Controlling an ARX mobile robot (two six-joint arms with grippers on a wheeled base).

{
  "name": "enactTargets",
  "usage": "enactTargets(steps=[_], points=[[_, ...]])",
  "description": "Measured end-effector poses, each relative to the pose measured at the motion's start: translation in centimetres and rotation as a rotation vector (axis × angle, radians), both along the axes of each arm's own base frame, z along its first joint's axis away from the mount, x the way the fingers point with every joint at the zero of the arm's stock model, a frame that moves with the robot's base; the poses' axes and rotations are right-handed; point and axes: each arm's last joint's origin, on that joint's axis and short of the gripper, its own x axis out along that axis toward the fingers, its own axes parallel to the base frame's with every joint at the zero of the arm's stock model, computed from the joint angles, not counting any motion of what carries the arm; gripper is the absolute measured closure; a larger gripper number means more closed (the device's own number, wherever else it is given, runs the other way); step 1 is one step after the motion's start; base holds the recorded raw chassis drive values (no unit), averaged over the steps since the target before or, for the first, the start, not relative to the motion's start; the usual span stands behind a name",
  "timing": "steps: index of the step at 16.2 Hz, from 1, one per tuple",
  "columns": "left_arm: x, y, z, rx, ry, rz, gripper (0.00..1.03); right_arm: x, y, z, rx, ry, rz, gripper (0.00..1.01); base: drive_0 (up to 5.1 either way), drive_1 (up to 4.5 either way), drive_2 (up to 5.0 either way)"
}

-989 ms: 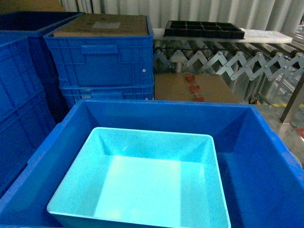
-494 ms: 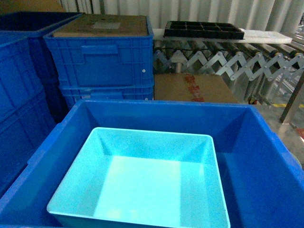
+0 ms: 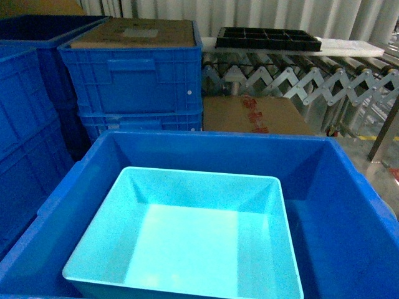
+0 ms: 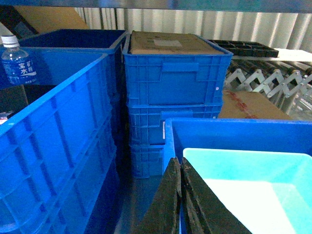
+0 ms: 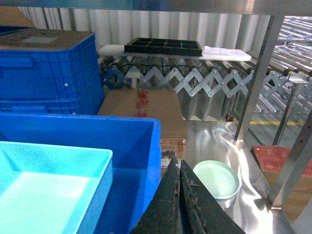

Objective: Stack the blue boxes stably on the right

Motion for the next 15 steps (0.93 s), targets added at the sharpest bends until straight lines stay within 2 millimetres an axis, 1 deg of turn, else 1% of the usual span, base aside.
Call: enactTargets(steps=[2,3,9,10,11,15], points=[[0.0,0.0,0.0,0.0,0.0,0.0,1.01,0.0,0.0,0.0,0.0,0.0,0.0,0.99,0.0,0.0,0.0],[0.0,0.0,0.0,-0.001,0.0,0.0,0.97,0.0,0.0,0.0,0.0,0.0,0.0,0.9,0.0,0.0,0.0],[0.0,0.0,0.0,0.0,0.0,0.0,0.19,0.0,0.0,0.0,0.0,0.0,0.0,0.11,0.0,0.0,0.0],[0.0,0.0,0.0,0.0,0.0,0.0,0.07,0.0,0.0,0.0,0.0,0.0,0.0,0.01,0.0,0.0,0.0],[0.0,0.0,0.0,0.002,0.0,0.0,0.05,0.0,0.0,0.0,0.0,0.0,0.0,0.04,0.0,0.0,0.0],[0.0,0.0,0.0,0.002,0.0,0.0,0.05,0.0,0.0,0.0,0.0,0.0,0.0,0.03,0.0,0.0,0.0]])
